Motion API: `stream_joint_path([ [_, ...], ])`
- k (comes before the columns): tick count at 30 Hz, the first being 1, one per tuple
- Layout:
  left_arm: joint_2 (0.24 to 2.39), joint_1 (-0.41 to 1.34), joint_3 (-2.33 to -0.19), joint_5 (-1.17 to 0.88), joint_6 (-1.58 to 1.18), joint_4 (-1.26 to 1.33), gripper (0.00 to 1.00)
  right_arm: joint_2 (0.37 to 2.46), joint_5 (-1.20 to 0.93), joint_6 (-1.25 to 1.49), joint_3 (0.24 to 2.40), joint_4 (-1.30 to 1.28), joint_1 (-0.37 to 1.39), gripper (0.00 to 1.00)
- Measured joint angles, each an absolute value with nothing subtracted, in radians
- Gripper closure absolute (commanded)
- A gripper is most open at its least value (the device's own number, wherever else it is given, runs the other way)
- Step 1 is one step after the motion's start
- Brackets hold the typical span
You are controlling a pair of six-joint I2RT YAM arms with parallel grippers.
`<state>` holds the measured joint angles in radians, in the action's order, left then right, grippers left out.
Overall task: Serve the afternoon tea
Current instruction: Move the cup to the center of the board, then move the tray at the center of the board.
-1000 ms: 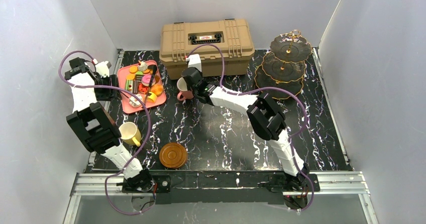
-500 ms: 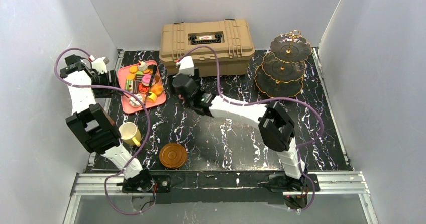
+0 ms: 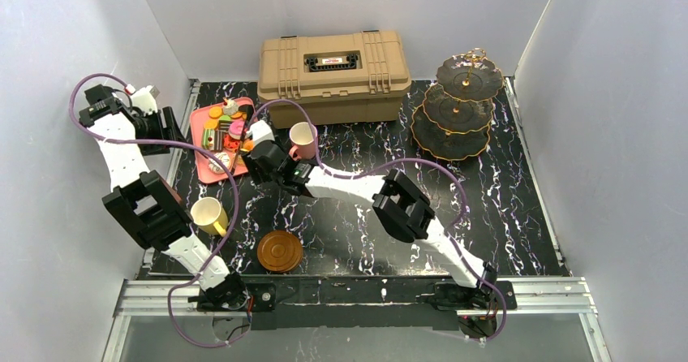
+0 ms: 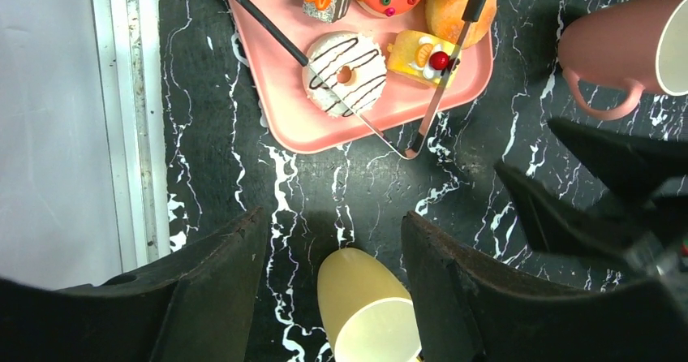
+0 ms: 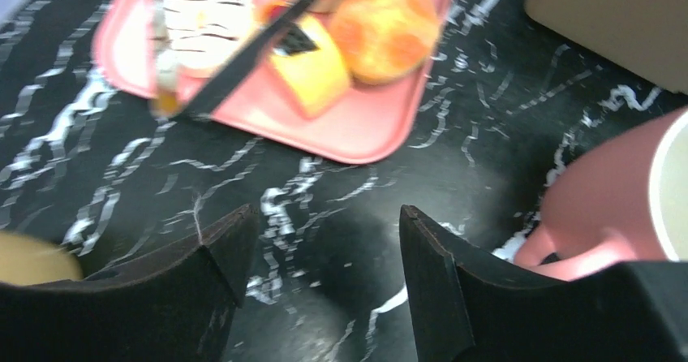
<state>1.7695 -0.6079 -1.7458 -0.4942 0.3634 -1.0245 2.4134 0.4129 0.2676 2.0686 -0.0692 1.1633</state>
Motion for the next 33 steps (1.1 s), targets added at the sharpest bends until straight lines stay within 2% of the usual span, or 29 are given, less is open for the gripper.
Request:
stream_joint_path([
  [16, 1.769, -0.632, -1.746, -0.525, 0.372, -1.035, 0.4, 2.592, 0.456, 0.41, 2.228, -0.075, 1.089, 0.31],
  [33, 1.769, -0.641, -1.745, -0.584, 0.393, -1.048, 0.41, 2.675, 0.517, 0.498, 2.255, 0.002, 1.066, 0.35],
])
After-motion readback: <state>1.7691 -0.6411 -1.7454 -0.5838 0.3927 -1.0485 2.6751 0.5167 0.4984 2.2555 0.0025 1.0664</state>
